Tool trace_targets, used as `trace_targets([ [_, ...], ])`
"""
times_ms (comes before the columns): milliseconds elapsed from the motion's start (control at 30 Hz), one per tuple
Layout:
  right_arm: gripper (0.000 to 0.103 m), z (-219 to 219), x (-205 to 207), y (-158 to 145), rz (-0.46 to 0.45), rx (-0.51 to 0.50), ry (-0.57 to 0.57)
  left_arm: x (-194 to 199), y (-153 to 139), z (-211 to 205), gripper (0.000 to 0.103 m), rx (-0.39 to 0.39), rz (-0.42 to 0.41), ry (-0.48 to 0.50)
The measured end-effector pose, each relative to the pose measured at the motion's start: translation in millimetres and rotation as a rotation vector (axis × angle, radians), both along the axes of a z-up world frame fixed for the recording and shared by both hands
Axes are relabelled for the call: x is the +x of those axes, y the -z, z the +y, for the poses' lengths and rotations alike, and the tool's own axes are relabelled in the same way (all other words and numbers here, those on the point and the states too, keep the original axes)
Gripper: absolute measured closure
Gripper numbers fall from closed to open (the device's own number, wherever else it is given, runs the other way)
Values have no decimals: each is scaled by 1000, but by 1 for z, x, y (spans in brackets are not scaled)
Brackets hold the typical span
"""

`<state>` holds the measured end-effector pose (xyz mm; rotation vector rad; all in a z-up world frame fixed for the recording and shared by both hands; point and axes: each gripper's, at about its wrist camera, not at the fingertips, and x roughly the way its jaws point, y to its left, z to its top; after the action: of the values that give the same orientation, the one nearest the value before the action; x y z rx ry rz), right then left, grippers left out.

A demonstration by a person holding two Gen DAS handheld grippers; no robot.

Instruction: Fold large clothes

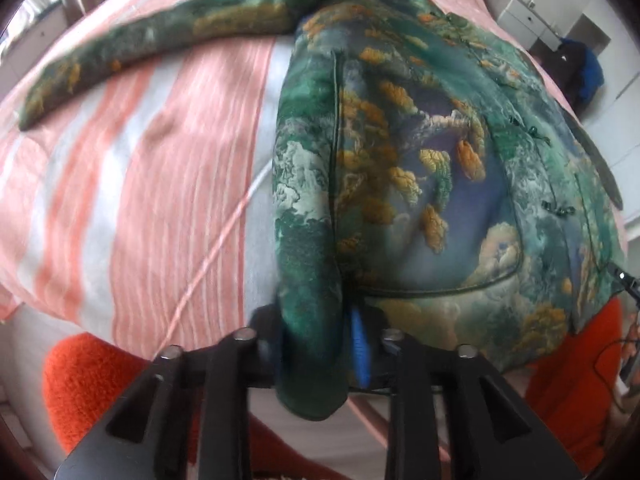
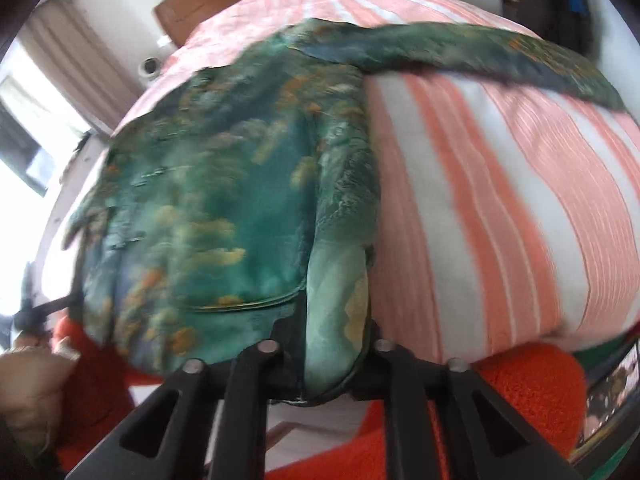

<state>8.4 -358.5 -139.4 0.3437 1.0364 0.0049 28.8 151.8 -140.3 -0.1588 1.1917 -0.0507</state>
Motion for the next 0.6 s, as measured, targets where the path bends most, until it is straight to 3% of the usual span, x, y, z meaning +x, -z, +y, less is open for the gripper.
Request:
trace_targets([
  [33,59,-1,-1,0,-4,-30,32,-1,-9,1,46,1,-35,-4],
  [67,50,-1,-3,-4,-18,-59,65,-4,-20,3,29,-3,-84,-11],
  [100,30,0,-8,-12,-53,-82,94,-7,-30,4,17,2,-133,-26],
  [133,16,1,-13,-21,-91,-110,116,-9,-42,6,13,19,-185,-49],
  [267,13,22,-27,-60,-246,-265,163,-8,-89,8,6,79,-375,-130],
  [333,8,36,-25,-71,-284,-285,150,-8,-107,8,5,115,-442,-150],
  [500,8,68,-20,-88,-337,-275,56,0,-127,-15,4,147,-448,-50],
  [600,8,85,-25,-95,-364,-254,11,-4,-129,-29,4,96,-444,-13],
])
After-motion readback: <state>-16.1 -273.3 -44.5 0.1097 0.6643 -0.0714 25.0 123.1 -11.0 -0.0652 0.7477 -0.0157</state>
